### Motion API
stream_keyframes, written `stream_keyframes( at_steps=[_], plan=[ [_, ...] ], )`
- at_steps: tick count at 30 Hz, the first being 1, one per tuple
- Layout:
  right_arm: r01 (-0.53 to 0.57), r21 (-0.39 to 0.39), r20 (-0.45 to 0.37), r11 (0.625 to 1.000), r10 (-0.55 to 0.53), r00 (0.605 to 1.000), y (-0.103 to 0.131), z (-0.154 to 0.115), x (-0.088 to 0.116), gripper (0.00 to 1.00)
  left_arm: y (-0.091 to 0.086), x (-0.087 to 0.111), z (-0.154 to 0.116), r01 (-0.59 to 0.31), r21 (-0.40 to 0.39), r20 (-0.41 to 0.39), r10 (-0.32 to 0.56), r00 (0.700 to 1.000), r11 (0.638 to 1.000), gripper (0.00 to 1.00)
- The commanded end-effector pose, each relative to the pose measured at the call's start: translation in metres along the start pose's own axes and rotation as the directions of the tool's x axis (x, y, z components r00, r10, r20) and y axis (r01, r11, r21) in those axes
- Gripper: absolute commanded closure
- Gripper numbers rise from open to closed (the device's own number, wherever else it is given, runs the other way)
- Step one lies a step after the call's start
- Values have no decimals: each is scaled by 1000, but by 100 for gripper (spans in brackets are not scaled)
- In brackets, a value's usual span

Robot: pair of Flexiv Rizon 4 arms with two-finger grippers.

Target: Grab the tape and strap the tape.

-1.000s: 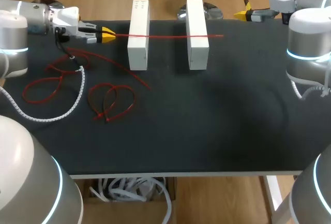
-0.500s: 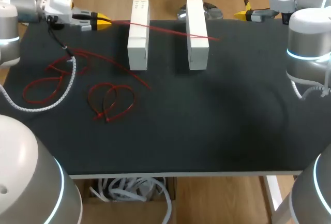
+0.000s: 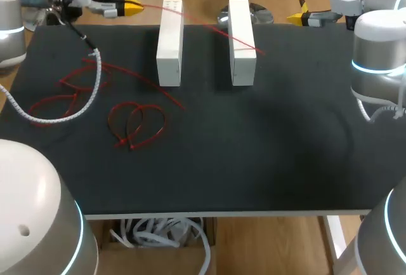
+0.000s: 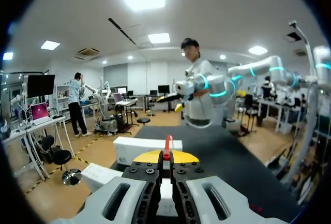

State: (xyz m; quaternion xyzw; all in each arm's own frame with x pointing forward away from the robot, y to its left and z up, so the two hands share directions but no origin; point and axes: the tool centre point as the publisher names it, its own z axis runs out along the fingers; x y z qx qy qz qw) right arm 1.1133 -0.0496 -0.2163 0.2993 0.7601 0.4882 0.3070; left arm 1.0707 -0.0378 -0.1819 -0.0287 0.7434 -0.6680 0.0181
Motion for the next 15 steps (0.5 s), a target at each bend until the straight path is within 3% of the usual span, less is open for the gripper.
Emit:
stream_keyframes(
  at_steps=[1, 15],
  plan=[
    [0, 0, 0, 1000, 0, 1000, 0, 0, 0, 0, -20, 10, 12, 31, 6, 47, -31, 998, 1000, 100],
    [0, 0, 0, 1000, 0, 1000, 0, 0, 0, 0, -63, 14, 42, 46, 195, 32, -54, 998, 980, 100]
  ],
)
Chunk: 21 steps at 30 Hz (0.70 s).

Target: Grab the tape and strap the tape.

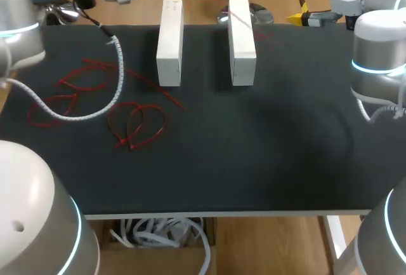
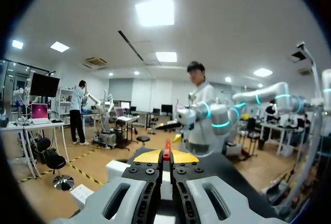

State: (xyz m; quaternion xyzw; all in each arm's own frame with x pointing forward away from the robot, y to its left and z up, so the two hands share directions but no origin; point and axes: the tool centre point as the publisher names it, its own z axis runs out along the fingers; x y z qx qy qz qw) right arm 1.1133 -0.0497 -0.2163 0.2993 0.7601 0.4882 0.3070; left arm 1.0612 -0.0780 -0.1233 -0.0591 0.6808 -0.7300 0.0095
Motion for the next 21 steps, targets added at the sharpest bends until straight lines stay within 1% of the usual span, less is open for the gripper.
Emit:
stream_keyframes(
  at_steps=[1, 5, 8, 14, 18, 21],
  plan=[
    [0, 0, 0, 1000, 0, 1000, 0, 0, 0, 0, -1, 2, 10, -18, 27, 5, 17, 1000, 999, 100],
    [0, 0, 0, 1000, 0, 1000, 0, 0, 0, 0, -5, 2, 16, -33, 44, -5, 33, 999, 999, 100],
    [0, 0, 0, 1000, 0, 1000, 0, 0, 0, 0, -12, 3, 20, -32, 65, -8, 33, 999, 997, 100],
    [0, 0, 0, 1000, 0, 1000, 0, 0, 0, 0, -29, 4, 24, 18, 132, -3, -18, 1000, 991, 100],
    [0, 0, 0, 1000, 0, 1000, 0, 0, 0, 0, -36, 6, 28, -1, 161, 1, 1, 1000, 987, 100],
    [0, 0, 0, 1000, 0, 1000, 0, 0, 0, 0, -38, 7, 31, -46, 175, 14, 44, 999, 984, 100]
  ],
)
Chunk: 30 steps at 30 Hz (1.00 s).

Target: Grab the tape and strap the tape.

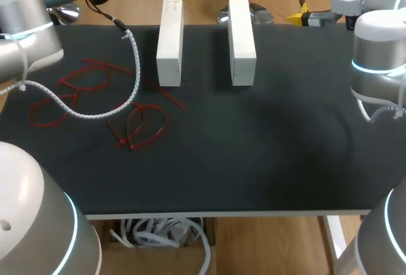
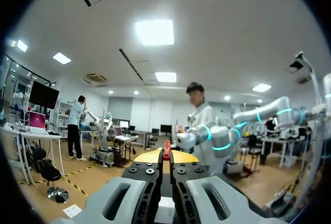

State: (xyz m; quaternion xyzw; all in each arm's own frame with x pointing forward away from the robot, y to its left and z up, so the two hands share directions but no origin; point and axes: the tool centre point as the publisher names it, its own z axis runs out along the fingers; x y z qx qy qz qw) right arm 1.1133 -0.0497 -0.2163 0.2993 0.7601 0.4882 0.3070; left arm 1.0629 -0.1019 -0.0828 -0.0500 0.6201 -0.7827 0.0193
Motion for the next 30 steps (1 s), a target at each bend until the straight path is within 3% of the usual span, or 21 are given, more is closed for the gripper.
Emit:
stream_keyframes(
  at_steps=[1, 7, 30],
  plan=[
    [0, 0, 0, 1000, 0, 1000, 0, 0, 0, 0, 1, 4, 5, -37, 16, 15, 37, 999, 999, 100],
    [0, 0, 0, 1000, 0, 1000, 0, 0, 0, 0, -3, 6, 12, -108, 54, 4, 107, 994, 993, 100],
    [0, 0, 0, 1000, 0, 1000, 0, 0, 0, 0, -2, 10, 21, -109, 57, -47, 111, 993, 992, 100]
  ],
)
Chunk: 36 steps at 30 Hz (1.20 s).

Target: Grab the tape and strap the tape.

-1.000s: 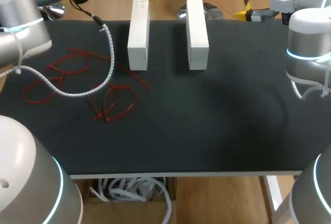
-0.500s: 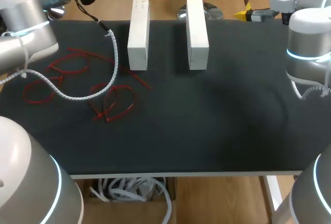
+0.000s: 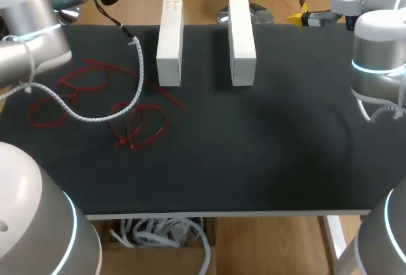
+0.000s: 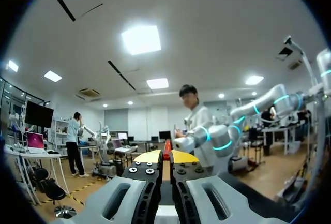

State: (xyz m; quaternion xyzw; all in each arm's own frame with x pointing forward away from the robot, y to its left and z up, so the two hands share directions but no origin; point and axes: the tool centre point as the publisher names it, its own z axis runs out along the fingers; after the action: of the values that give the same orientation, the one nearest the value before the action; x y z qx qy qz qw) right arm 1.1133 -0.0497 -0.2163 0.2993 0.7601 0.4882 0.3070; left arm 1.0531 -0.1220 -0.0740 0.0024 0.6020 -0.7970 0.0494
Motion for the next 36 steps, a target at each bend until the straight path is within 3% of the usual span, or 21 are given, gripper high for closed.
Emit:
stream_keyframes(
  at_steps=[1, 36],
  plan=[
    [0, 0, 0, 1000, 0, 1000, 0, 0, 0, 0, 2, -3, 1, 3, 5, -6, -3, 1000, 1000, 100],
    [0, 0, 0, 1000, 0, 1000, 0, 0, 0, 0, 1, -4, 1, 6, 2, 10, -6, 1000, 1000, 100]
  ],
)
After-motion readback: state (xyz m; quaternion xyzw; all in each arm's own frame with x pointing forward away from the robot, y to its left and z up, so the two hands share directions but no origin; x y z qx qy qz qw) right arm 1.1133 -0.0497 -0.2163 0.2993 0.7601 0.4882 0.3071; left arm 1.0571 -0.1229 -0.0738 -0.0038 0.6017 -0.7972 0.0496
